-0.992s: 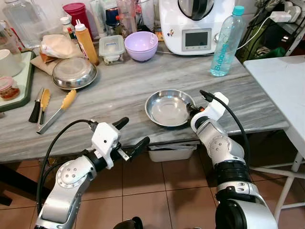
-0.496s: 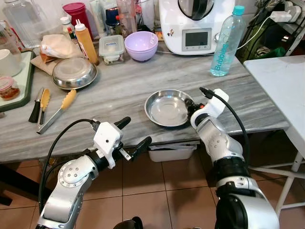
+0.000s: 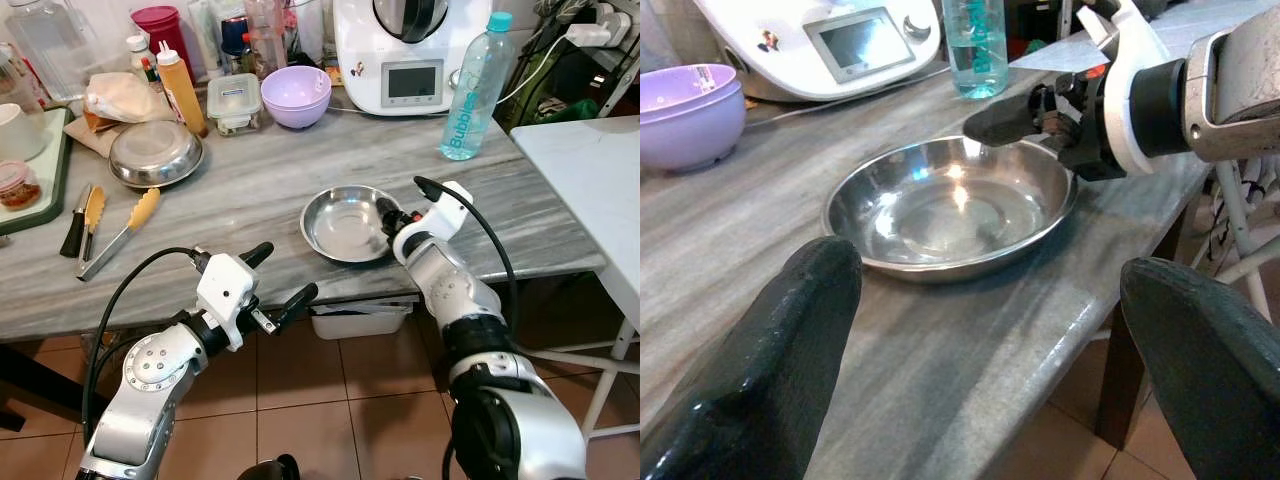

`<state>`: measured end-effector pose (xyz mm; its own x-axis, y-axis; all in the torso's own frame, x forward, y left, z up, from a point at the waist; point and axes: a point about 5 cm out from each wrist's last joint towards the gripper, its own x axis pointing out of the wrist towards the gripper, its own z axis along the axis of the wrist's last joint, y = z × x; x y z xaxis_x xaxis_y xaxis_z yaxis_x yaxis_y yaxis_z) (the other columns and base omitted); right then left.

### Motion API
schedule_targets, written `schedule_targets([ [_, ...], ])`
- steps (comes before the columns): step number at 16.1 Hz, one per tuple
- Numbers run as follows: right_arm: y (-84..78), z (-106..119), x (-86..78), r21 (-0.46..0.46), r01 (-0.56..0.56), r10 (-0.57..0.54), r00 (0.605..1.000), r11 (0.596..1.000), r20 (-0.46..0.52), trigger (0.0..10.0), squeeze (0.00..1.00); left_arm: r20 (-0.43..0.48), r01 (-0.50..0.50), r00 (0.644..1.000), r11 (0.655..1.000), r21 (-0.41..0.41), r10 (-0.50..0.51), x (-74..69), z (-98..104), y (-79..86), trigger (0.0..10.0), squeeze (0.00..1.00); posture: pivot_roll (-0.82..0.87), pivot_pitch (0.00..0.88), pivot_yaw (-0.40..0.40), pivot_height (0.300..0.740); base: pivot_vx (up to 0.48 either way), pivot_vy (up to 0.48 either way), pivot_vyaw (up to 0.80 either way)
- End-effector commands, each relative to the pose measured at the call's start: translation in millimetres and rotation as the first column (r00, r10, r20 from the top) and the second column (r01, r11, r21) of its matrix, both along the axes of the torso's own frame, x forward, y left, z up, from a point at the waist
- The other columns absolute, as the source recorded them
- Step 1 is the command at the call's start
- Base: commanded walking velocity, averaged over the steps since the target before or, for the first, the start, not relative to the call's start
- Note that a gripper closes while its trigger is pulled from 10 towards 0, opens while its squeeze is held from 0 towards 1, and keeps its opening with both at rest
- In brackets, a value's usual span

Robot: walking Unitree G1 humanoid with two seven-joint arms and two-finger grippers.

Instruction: Setting the table

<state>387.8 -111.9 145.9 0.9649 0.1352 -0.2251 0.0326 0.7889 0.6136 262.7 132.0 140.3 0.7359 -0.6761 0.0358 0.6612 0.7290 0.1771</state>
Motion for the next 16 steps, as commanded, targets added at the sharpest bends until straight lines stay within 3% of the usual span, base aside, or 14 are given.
schedule_targets([
  [1,7.6,3.4,2.0,0.013,-0.022,0.022,1.000,1.000,0.005,10.0,1.00,0.003,-0.003,1.000,1.000,0.014,0.003,-0.5,-0.7,1.2,10.0,0.00,0.00,0.113,0.071,0.740,0.000,0.000,0.00],
  [6,23.0,3.1,1.2,0.011,-0.107,0.107,0.994,0.994,0.023,10.0,1.00,0.005,-0.002,1.000,1.000,0.010,0.002,0.1,-0.3,-1.6,10.0,0.00,0.00,0.114,0.075,0.740,0.000,0.000,0.00],
  [9,22.2,2.3,-0.8,-0.040,-0.122,0.123,0.992,0.992,0.041,10.0,1.00,0.007,0.002,1.000,1.000,0.009,-0.002,0.5,0.1,-2.5,10.0,0.00,0.00,0.115,0.075,0.740,0.000,0.000,0.00],
  [12,4.3,17.1,-8.8,-0.182,-0.071,0.104,0.979,0.981,0.177,10.0,1.00,0.010,0.005,1.000,1.000,0.000,-0.005,1.9,0.8,-4.4,10.0,0.00,-0.01,0.112,0.076,0.740,0.000,0.000,0.00],
  [16,-12.8,21.9,-22.1,-0.230,-0.004,0.060,0.969,0.973,0.239,10.0,1.00,0.010,0.013,1.000,1.000,-0.012,-0.013,4.2,-0.1,-9.3,10.0,0.00,-0.04,0.109,0.078,0.740,0.000,0.000,0.00],
])
